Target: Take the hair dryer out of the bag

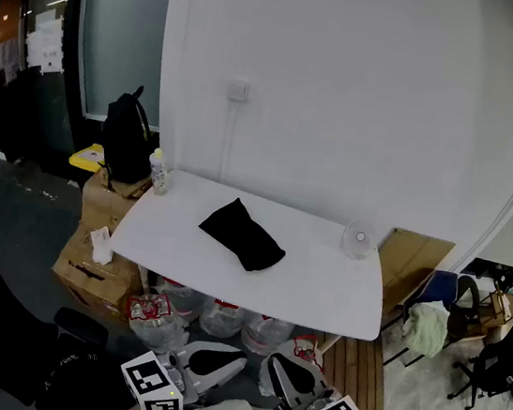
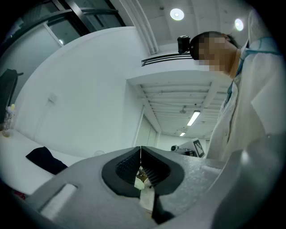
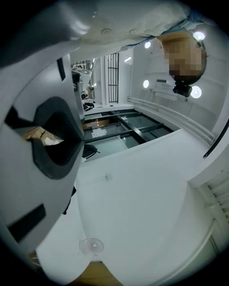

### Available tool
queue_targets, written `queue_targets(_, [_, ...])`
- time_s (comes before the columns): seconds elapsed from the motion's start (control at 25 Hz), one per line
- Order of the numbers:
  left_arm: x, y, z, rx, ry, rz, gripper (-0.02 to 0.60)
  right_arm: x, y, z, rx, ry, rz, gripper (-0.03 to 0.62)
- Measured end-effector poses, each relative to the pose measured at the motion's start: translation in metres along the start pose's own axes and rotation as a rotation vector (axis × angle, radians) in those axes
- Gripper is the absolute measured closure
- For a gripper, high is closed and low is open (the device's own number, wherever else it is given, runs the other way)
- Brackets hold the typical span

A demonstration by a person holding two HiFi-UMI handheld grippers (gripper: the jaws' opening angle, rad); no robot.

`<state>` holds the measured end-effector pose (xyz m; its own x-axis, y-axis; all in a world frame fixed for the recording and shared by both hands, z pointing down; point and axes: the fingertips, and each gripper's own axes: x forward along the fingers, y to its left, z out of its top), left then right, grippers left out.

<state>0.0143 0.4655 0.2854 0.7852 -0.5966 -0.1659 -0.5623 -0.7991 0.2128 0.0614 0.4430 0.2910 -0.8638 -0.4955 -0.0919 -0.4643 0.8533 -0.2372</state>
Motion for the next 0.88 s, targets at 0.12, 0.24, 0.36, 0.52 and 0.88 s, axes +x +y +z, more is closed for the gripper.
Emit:
queue_targets(0.12, [0.001,0.018,0.0,0.019,0.01,0.051,0.569,0.008,-0.008,-0.001,0.005,0.005,-0.017,0.579])
queue_targets(0.24, [0.002,0.032,-0.002,0.017,0.025,0.103,0.57,0.013,-0.014,-0.006,0.023,0.025,-0.03,0.579])
queue_targets(0.36, [0.002,0.033,-0.004,0.005,0.032,0.106,0.569,0.014,-0.014,-0.008,0.039,0.028,-0.023,0.579])
queue_targets(0.52, [0.002,0.031,-0.007,-0.006,0.04,0.097,0.569,0.017,-0.016,-0.007,0.037,0.031,-0.019,0.579])
queue_targets(0.88, [-0.005,0.041,-0.005,-0.045,0.022,0.115,0.569,0.024,-0.009,0.001,0.032,0.005,0.043,0.572])
